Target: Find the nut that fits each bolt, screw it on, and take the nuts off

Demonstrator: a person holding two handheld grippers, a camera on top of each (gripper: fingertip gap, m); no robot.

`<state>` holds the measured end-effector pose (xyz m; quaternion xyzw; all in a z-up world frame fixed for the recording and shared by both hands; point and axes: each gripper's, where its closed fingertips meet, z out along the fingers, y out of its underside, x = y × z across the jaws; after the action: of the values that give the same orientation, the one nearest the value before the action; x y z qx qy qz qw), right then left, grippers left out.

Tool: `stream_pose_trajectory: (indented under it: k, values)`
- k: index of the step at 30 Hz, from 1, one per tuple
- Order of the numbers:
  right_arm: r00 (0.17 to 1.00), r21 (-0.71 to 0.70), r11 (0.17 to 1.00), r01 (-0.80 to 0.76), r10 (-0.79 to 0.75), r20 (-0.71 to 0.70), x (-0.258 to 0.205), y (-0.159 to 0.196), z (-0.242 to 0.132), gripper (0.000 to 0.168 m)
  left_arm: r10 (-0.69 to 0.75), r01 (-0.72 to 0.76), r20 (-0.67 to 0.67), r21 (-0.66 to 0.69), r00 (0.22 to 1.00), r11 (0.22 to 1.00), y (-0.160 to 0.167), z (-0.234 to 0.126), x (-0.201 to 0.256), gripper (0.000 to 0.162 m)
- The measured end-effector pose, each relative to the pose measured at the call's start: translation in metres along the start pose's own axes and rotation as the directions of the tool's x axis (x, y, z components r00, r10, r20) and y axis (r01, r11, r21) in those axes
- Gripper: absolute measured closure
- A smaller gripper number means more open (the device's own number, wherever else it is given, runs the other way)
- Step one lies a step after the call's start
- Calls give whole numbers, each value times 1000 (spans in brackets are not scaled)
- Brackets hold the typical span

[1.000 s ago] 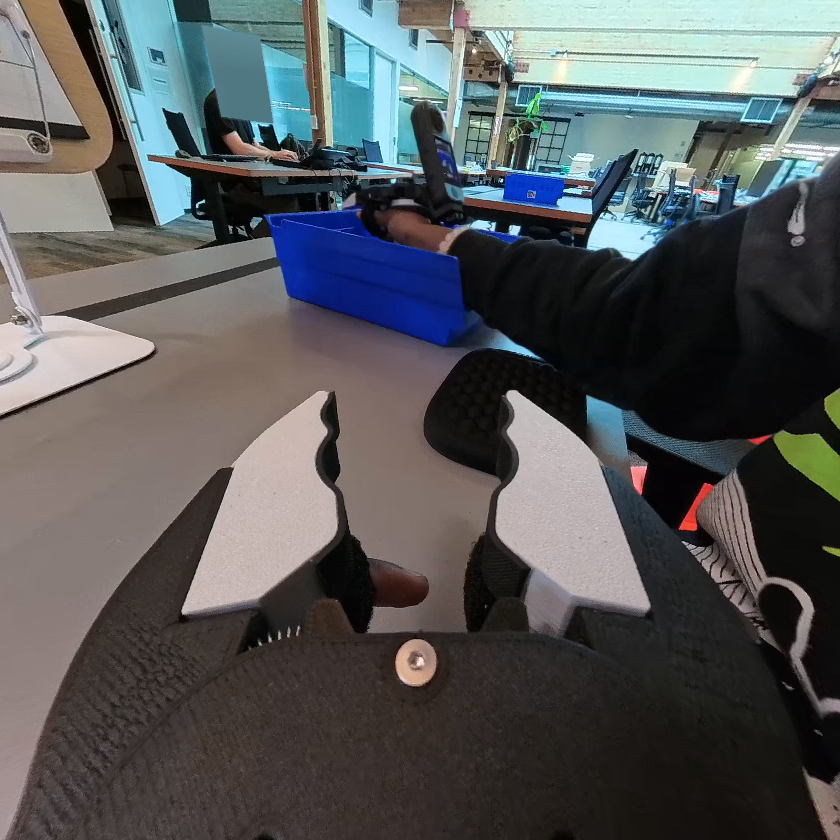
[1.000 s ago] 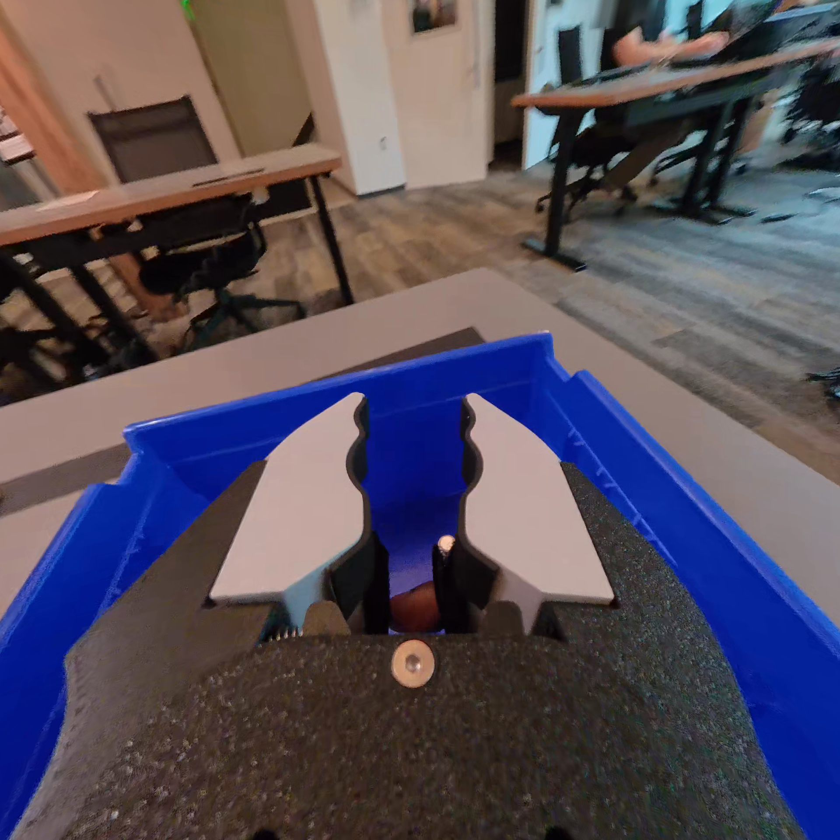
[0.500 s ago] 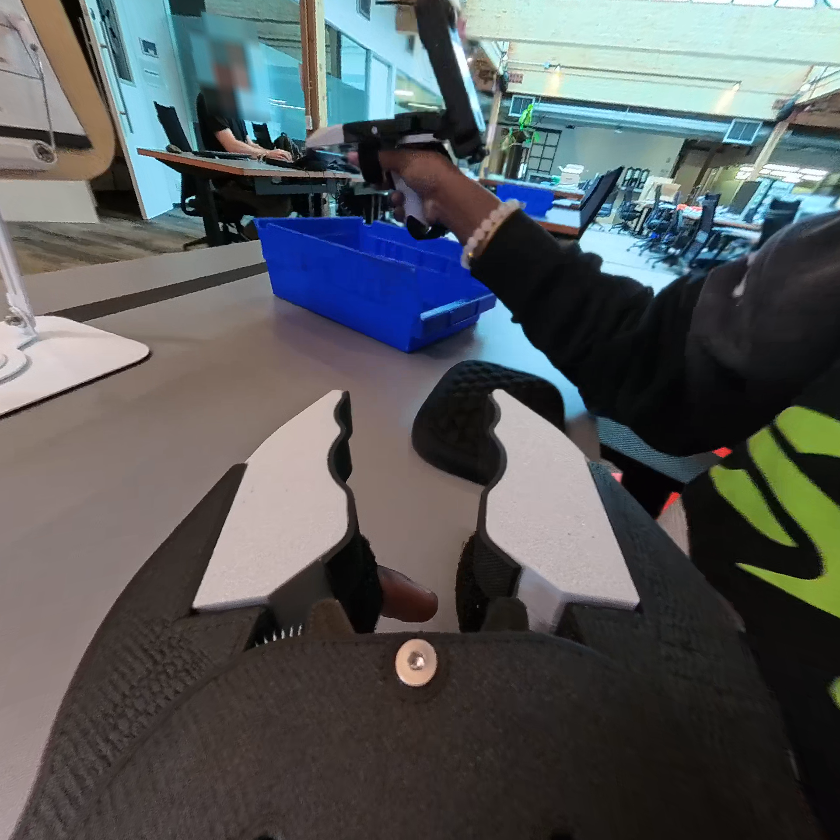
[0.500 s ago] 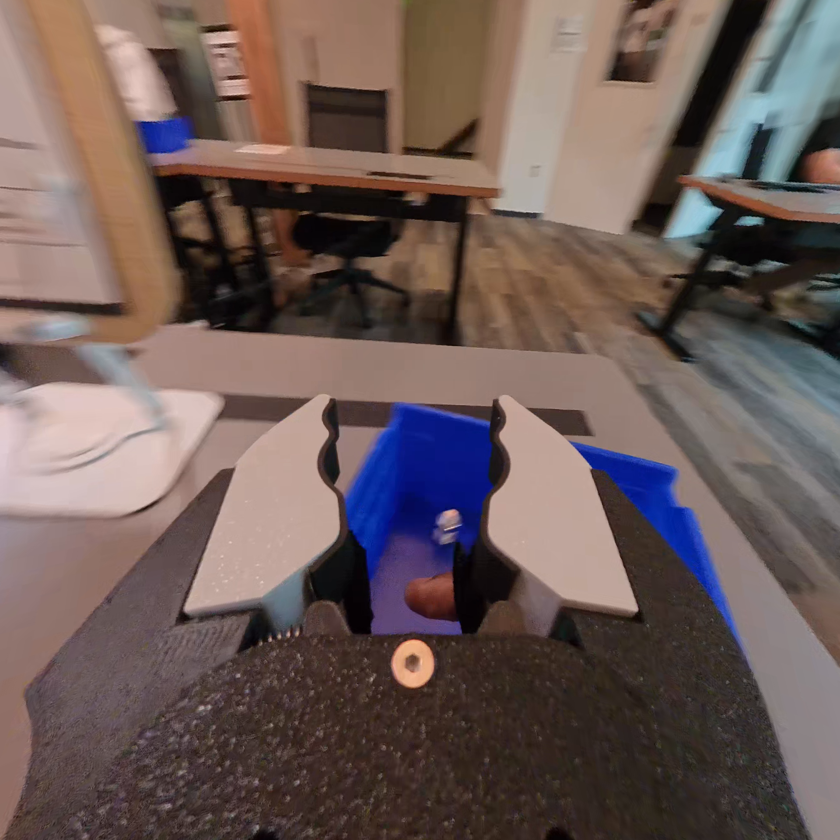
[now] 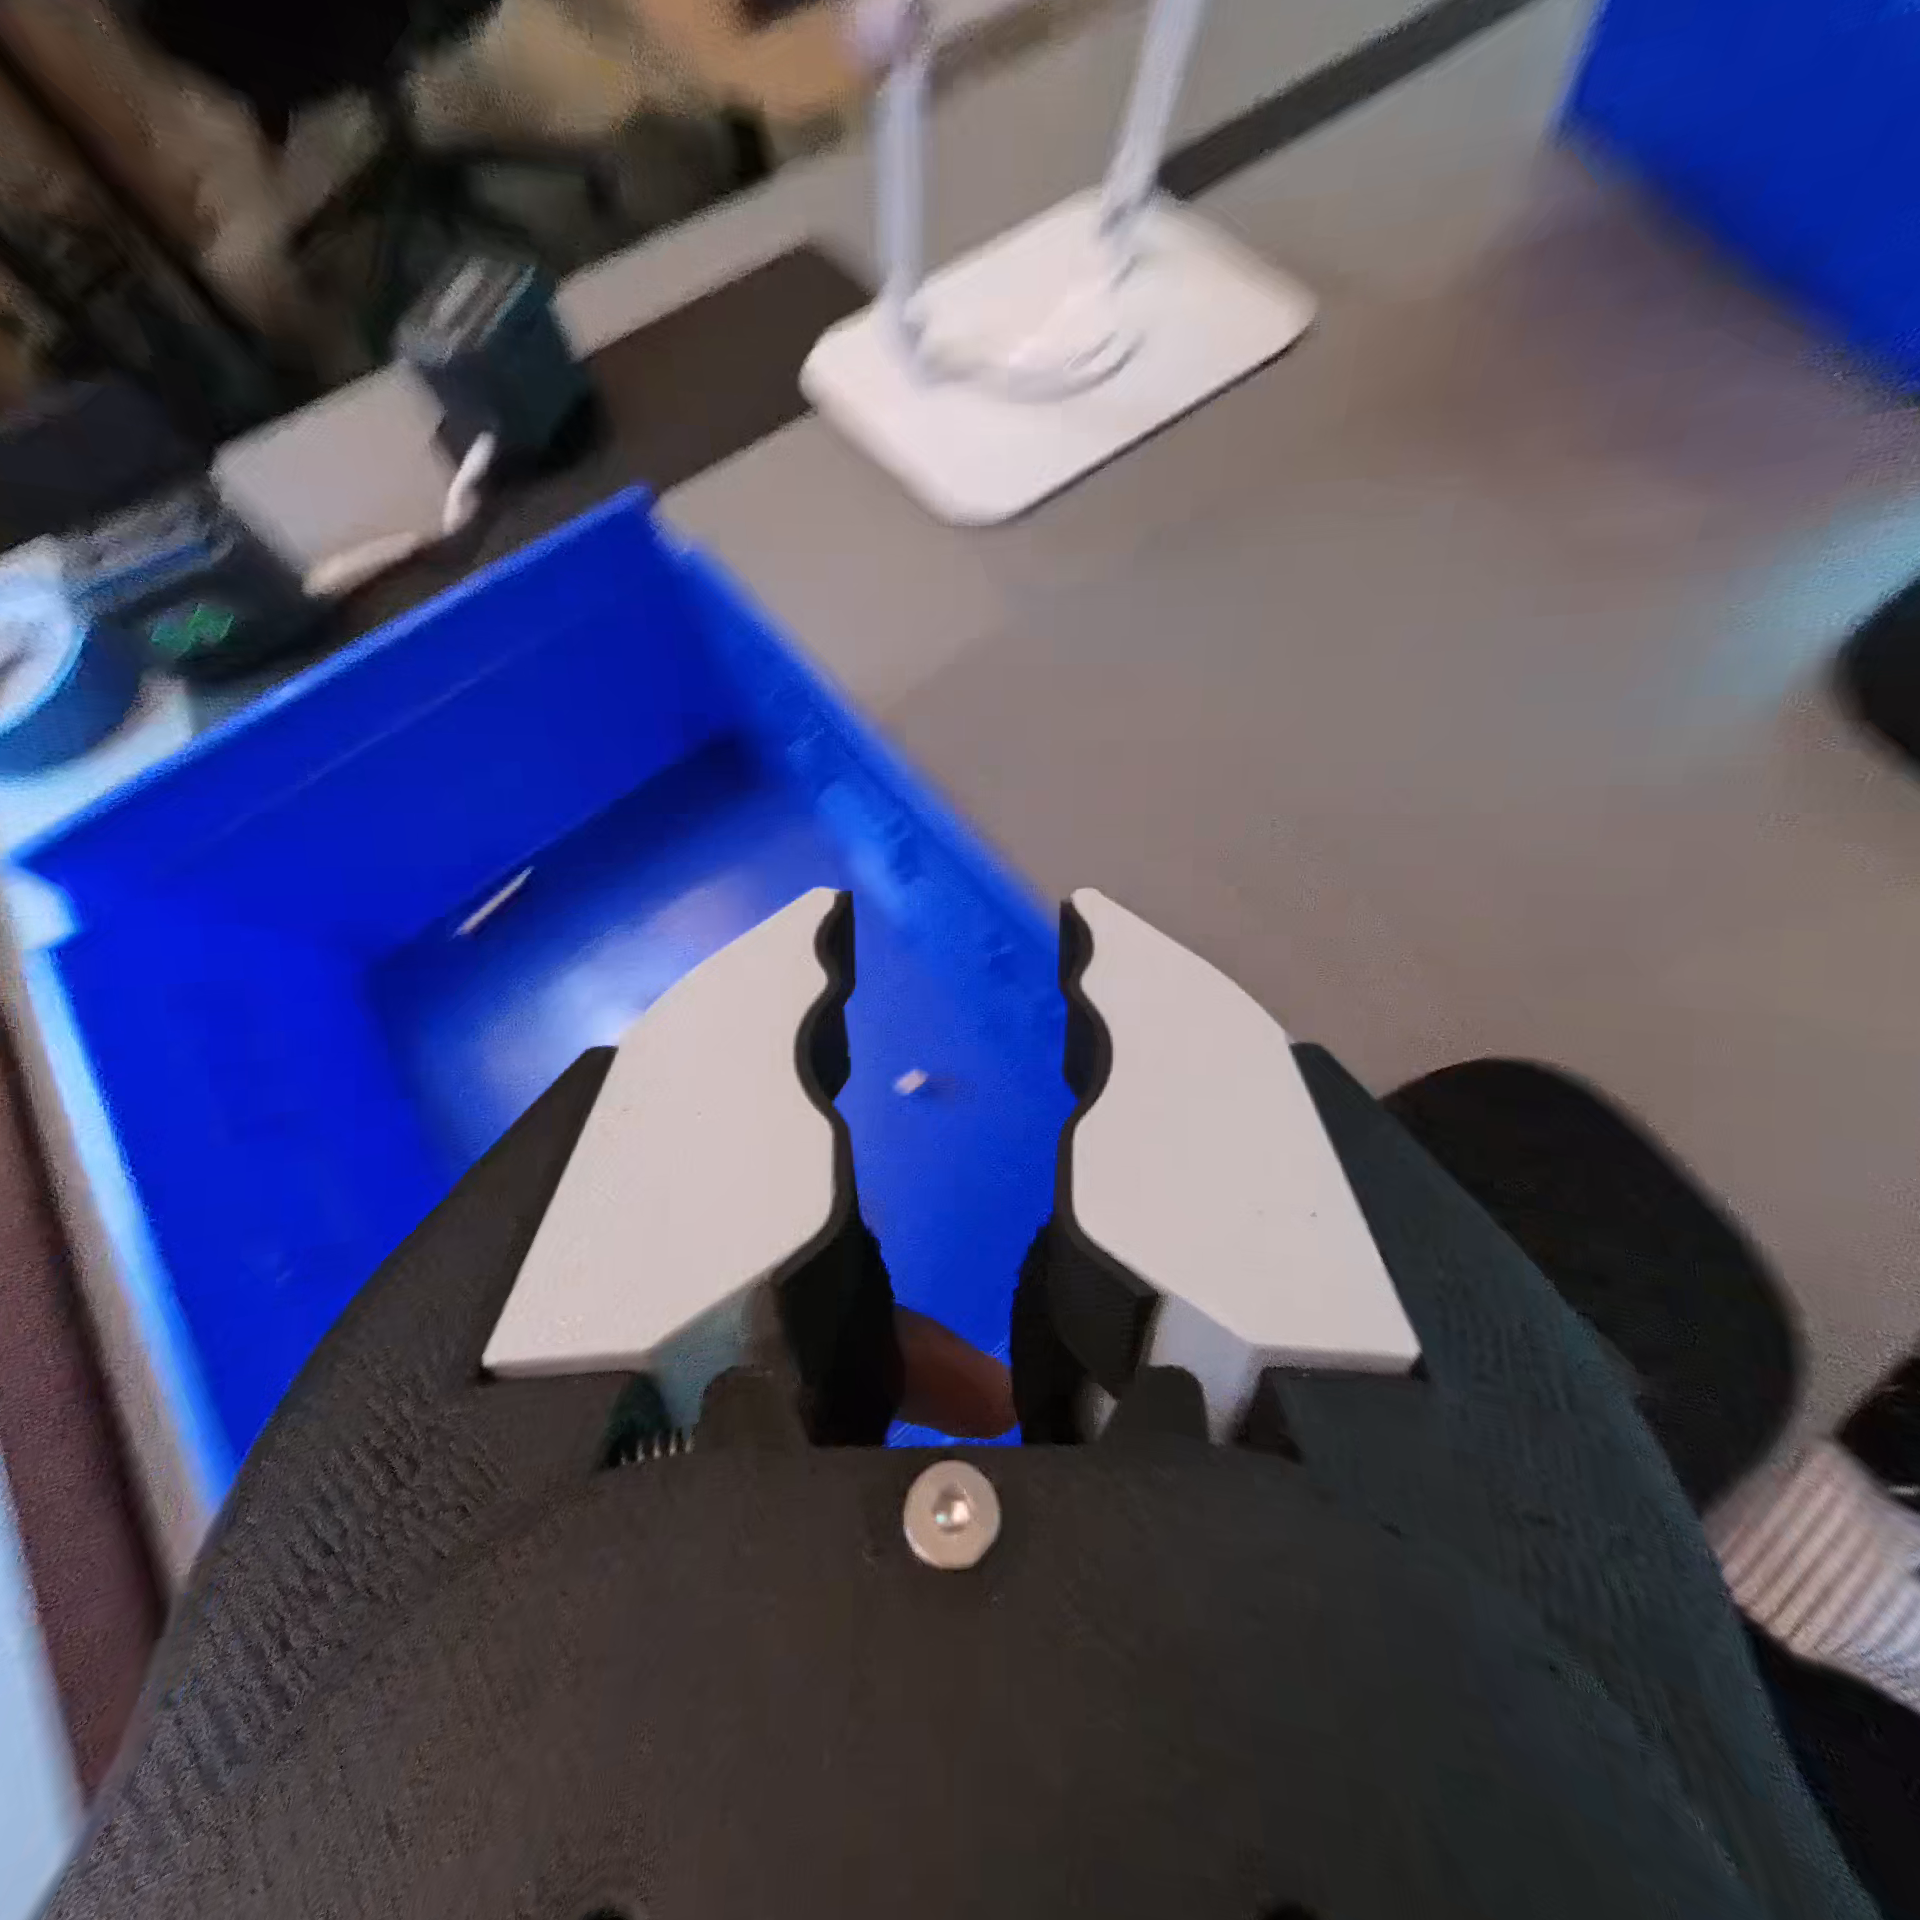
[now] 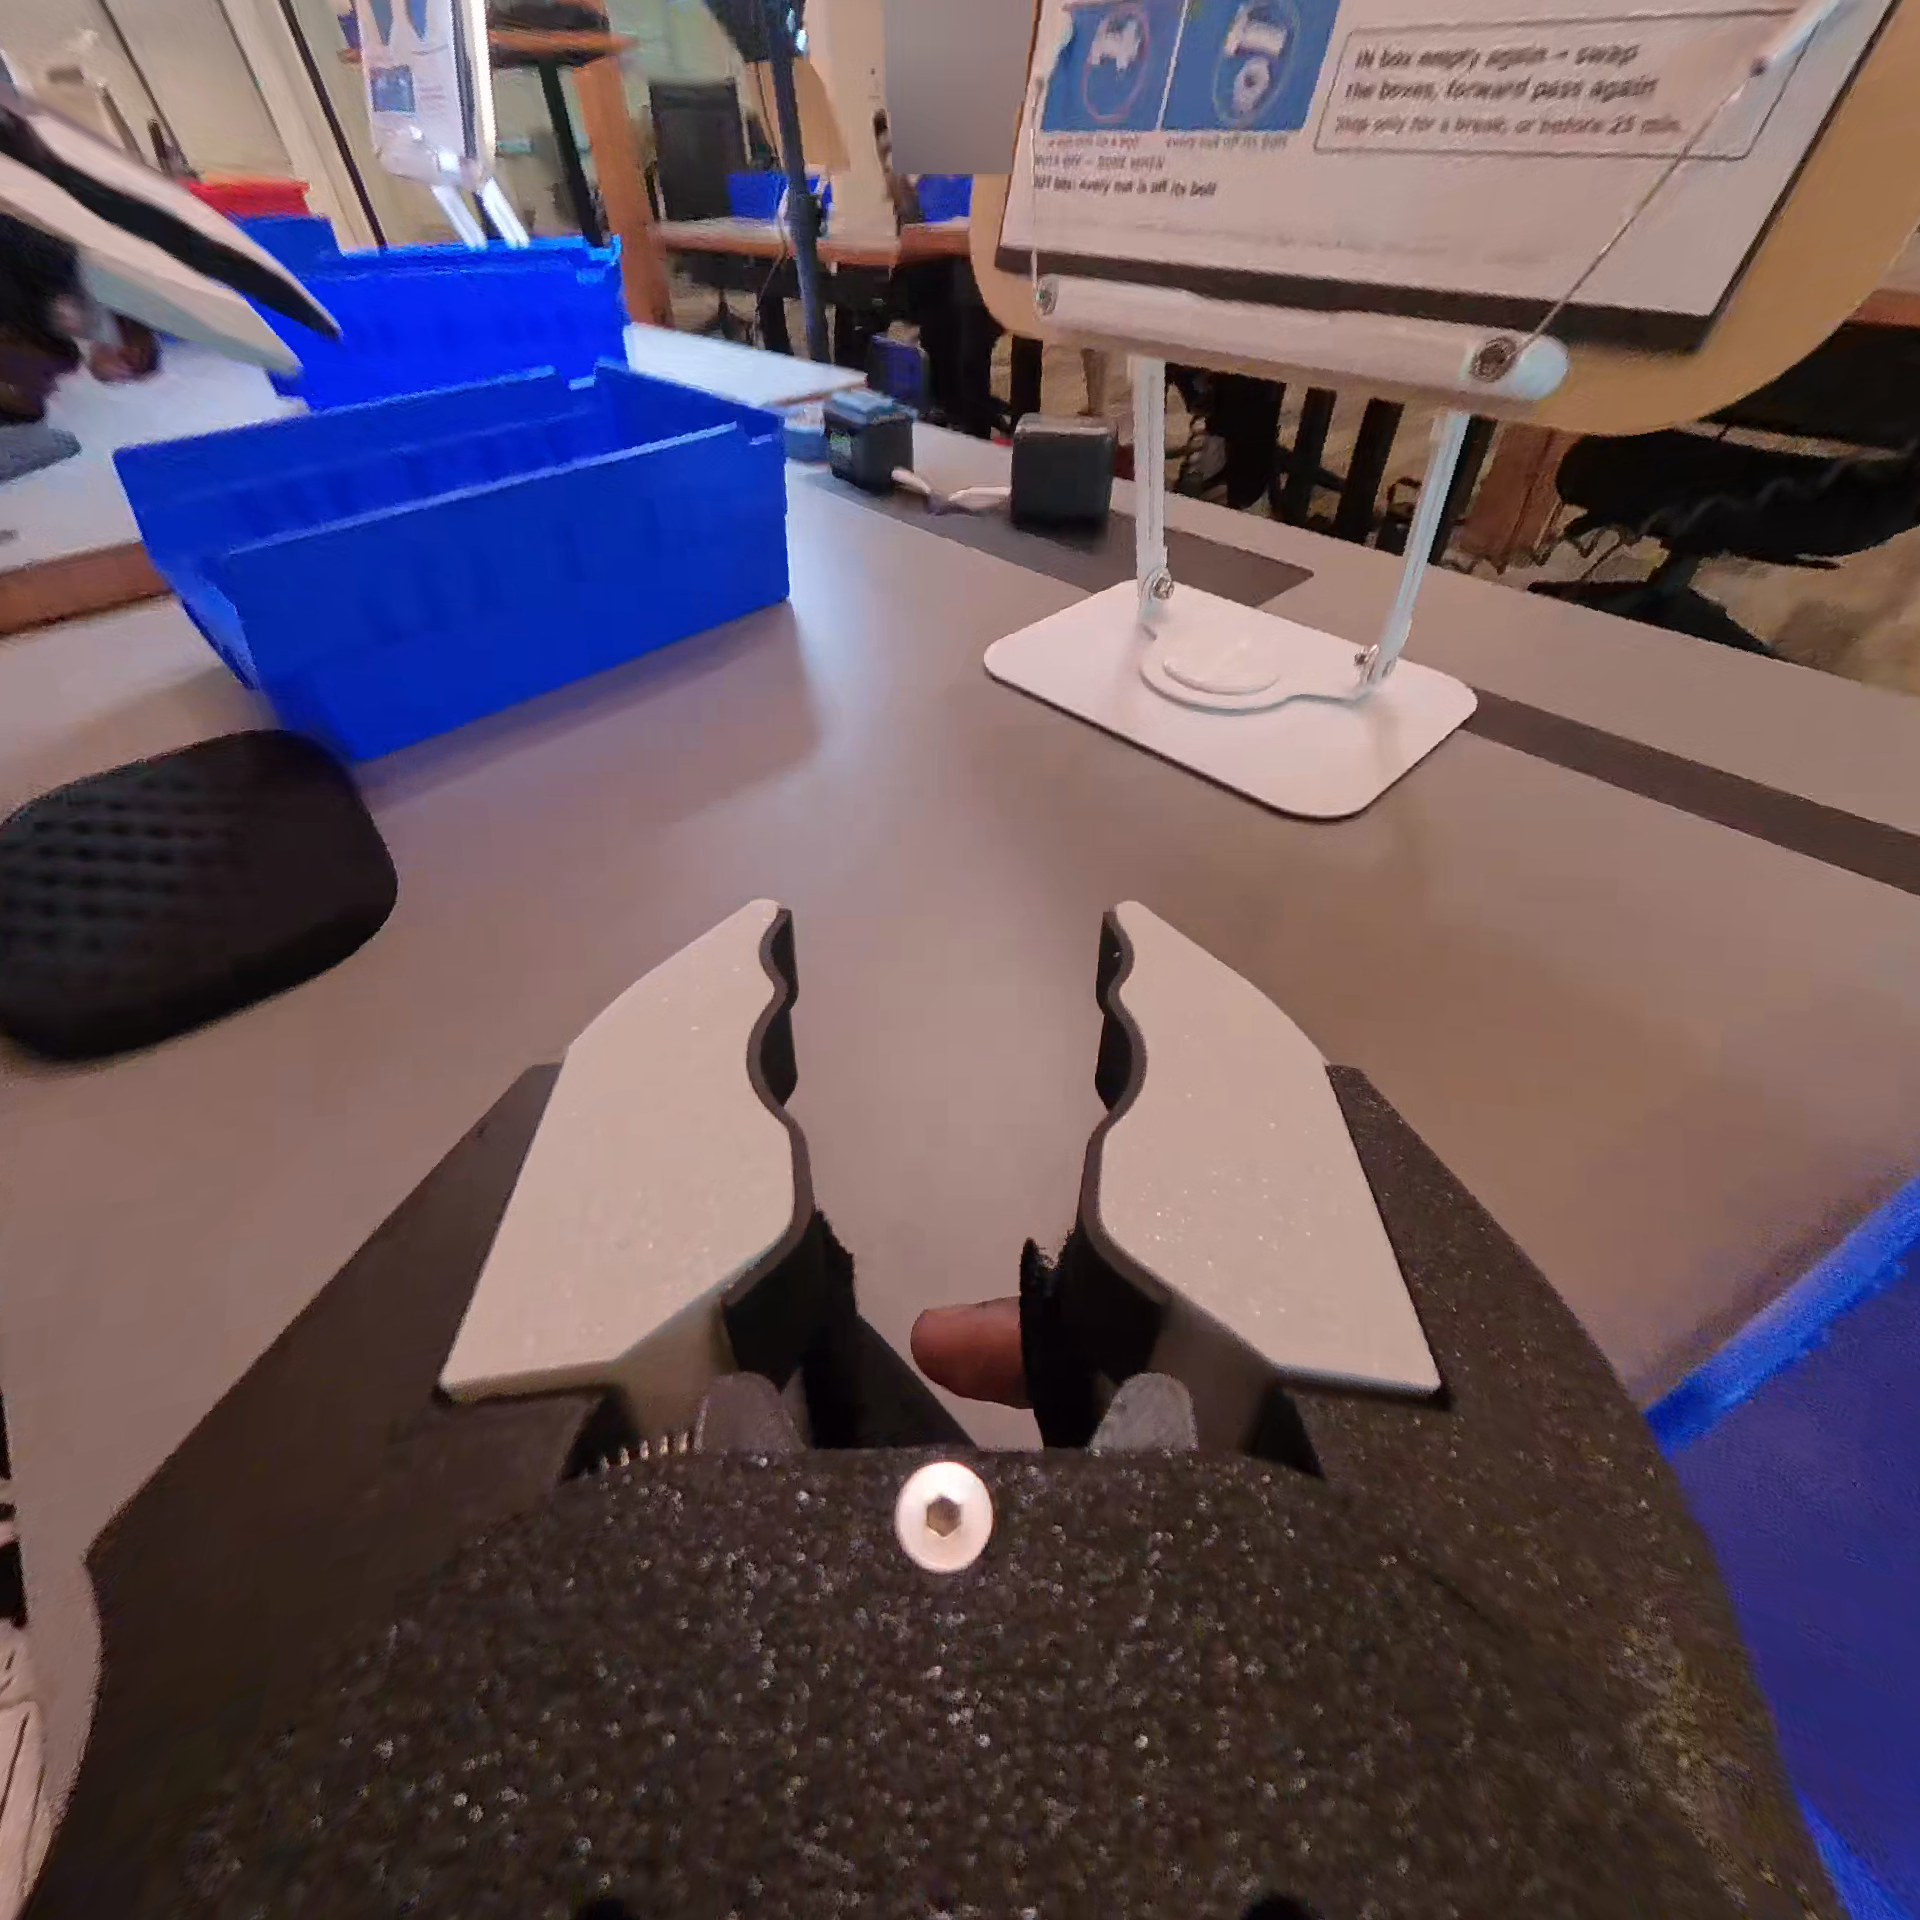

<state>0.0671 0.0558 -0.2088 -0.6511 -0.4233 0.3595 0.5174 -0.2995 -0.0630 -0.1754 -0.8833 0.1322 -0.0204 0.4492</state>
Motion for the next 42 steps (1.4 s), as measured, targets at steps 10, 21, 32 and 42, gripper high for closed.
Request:
stream_pose_trajectory:
  k: [10,21,32,42]
  values:
    - [999,-20,1000,-21,22,31,4,22,3,117,-32,75,94,-499,995,864,85,74,-89,134]
    - [999,-15,999,-39,39,-24,20,23,-5,117,-93,111,59,-557,994,823,100,95,-95,142]
    - [999,-35,999,-22,20,-47,23,27,-7,117,-74,82,37,-524,997,848,94,86,-96,155]
    - [1000,-22,1000,-17,17,17,13,31,-1,117,257,-295,-181,-233,949,927,-22,43,35,155]
